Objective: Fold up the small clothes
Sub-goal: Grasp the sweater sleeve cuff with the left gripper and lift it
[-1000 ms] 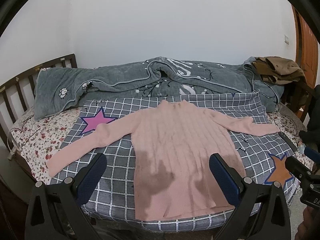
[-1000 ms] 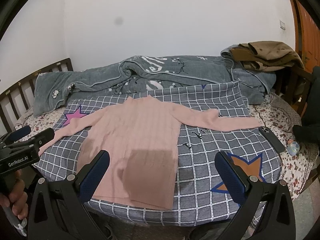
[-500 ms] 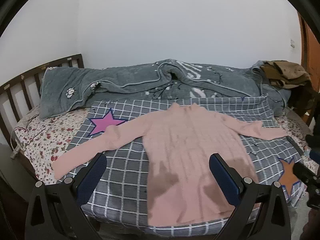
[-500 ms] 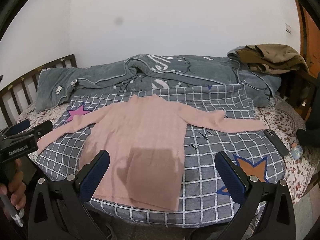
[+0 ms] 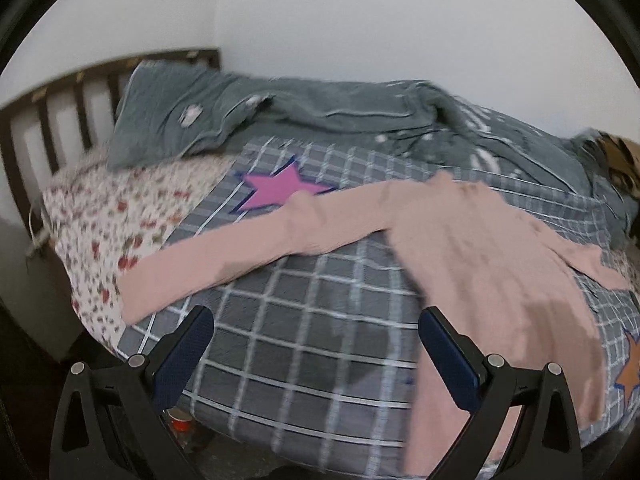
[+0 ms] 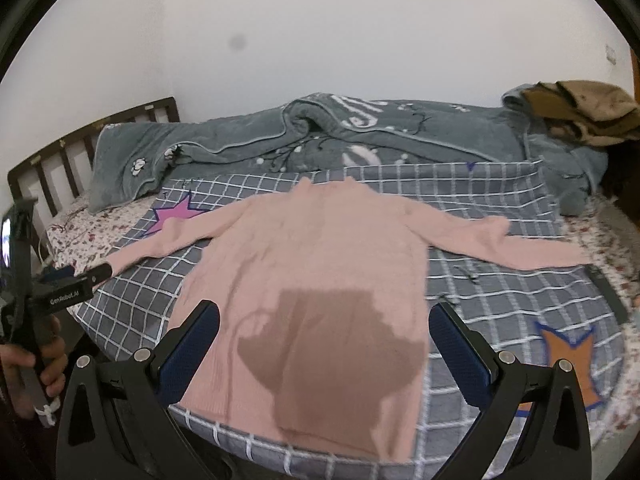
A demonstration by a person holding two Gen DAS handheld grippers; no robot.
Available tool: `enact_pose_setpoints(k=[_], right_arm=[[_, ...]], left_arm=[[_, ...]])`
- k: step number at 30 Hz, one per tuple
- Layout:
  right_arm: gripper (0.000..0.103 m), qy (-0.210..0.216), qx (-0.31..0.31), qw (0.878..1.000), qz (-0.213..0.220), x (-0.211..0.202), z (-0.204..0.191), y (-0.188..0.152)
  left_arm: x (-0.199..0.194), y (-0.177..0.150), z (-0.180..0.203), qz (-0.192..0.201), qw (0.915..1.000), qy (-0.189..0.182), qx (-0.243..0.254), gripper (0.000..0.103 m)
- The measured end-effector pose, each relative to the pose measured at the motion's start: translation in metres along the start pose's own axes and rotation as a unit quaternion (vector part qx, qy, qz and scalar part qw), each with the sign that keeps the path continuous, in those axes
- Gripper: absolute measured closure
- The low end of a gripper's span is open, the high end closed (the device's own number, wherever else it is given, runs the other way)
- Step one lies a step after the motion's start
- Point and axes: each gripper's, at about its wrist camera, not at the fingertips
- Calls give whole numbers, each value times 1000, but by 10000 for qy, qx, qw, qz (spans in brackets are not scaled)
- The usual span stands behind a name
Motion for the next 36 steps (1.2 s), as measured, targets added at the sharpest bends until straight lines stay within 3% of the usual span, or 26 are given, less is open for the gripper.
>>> enact_pose_setpoints(k=[2, 5, 9, 17, 23, 26, 28, 29, 30, 33, 36], right_arm=[[1, 10, -55, 10000, 31, 12, -4, -5], [2, -4, -187, 9998, 27, 31, -12, -14], [21, 229, -140, 9991, -318, 58, -18, -19], [27, 491, -325, 9975, -383, 103, -32, -16], [27, 660, -447, 9960, -397, 142, -35, -3], [27, 750, -581, 9948, -371, 154, -34, 0], [27, 821, -664, 9938, -335, 158, -32, 1], [27, 847, -705, 9934, -306, 159, -30, 2], [27, 866, -753, 9931, -257, 158, -28, 2], [27, 879, -833, 9926, -40, 153, -14, 4], [27, 851, -764, 9934, 69, 150, 6, 6]], left_arm=[[14, -6, -24, -75, 9995, 25, -290, 1], [36, -14, -62, -248, 9953, 18, -941, 10], [65, -25, -108, -528, 9813, -166, -1843, 25], [96, -41, -159, -549, 9557, -456, -2857, 28], [111, -46, -183, -360, 9368, -391, -3458, 29], [112, -45, -188, -174, 9351, -84, -3537, 48], [114, -42, -192, -118, 9346, 221, -3547, 67], [115, -41, -193, -110, 9351, 328, -3526, 83], [113, -37, -194, -36, 9354, 421, -3511, 91], [99, -14, -178, 363, 9455, 817, -3133, 92], [91, 15, -146, 644, 9580, 802, -2678, 92]])
Point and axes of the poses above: each gripper's, at about its wrist camera, not at the fingertips, and x roughly the way its jaws point, z to its right, y to its top, and after that the axes turned 11 degrees about z, right-handed
